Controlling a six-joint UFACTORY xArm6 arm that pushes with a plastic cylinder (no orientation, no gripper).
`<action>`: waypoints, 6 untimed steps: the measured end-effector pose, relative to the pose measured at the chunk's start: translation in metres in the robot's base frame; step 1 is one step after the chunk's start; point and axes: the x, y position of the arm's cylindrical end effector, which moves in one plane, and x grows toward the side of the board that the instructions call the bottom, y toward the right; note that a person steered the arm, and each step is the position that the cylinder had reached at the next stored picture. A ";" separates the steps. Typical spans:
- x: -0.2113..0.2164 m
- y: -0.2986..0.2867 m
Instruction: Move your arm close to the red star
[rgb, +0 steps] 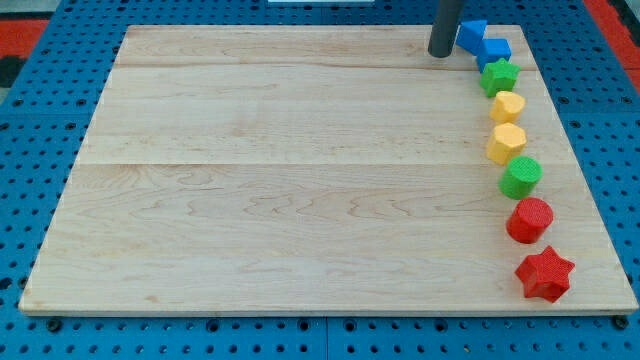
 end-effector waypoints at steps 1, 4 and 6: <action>0.050 -0.026; 0.357 0.007; 0.360 0.007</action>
